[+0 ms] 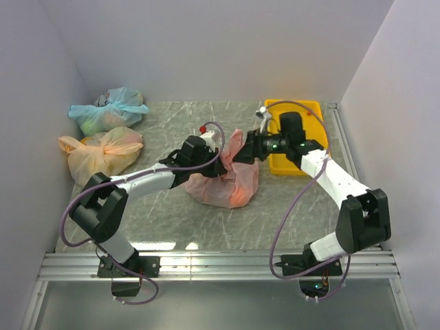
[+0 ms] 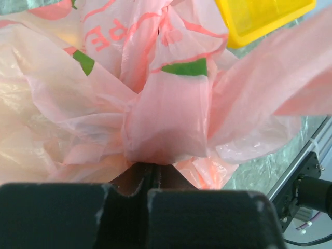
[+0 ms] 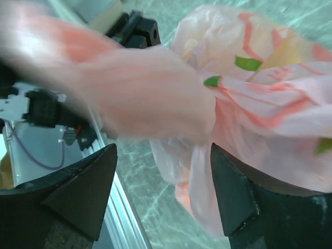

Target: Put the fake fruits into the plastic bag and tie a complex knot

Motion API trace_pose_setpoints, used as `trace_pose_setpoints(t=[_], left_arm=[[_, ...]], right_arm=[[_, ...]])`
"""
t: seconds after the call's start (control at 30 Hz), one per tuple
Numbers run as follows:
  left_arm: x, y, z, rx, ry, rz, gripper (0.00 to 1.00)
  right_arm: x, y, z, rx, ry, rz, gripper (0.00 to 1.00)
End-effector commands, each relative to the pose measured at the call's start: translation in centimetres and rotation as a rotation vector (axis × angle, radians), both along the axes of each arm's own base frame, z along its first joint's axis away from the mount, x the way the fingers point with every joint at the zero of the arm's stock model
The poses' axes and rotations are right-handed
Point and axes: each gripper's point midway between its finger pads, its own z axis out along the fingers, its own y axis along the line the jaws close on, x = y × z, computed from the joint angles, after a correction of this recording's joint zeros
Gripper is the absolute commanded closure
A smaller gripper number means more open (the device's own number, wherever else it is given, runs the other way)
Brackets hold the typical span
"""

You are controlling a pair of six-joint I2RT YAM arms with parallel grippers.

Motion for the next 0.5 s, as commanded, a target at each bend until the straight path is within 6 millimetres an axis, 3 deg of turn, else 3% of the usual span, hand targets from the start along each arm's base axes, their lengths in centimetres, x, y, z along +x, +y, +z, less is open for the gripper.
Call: trace_pose_setpoints(t=[0.0, 0.07, 0.17, 0.2, 0.23, 0.37, 0.47], left_arm=[[0.7, -1.0, 1.2, -0.067, -0.014, 0.002, 1.00], [0.7, -1.2, 1.3, -0.076, -0.003, 0.005, 1.00], [1.1, -1.0, 0.7, -0.059, 0.016, 0.037, 1.00], [1.8, -0.9, 0.9, -0.046, 0.007, 0.067, 1.00], [1.7, -0.6, -0.2, -0.010, 0.039, 0.079, 1.00], [2.6, -0.5, -0.4, -0.001, 0.047, 0.123, 1.00], [2.9, -1.1, -0.3, -0.020, 0.058, 0.128, 1.00]], right_arm=[[-0.1, -2.2, 4.4, 0.067, -0.062, 0.038, 0.21], [1.9, -3.6, 5.6, 0.108, -0.118, -0.034, 0.28], [4.0, -4.1, 3.8, 0.088, -0.104, -0.122, 0.62], [4.4, -3.9, 3.2, 0.083, -0.095, -0.122, 0.67], [5.2, -3.6, 1.3, 0.060, -0.053, -0.121, 0.73], [6.0, -2.3, -2.6, -0.006, 0.000, -0.066, 0.74], [4.6, -1.7, -5.2, -0.042, 0.067, 0.018, 0.68]])
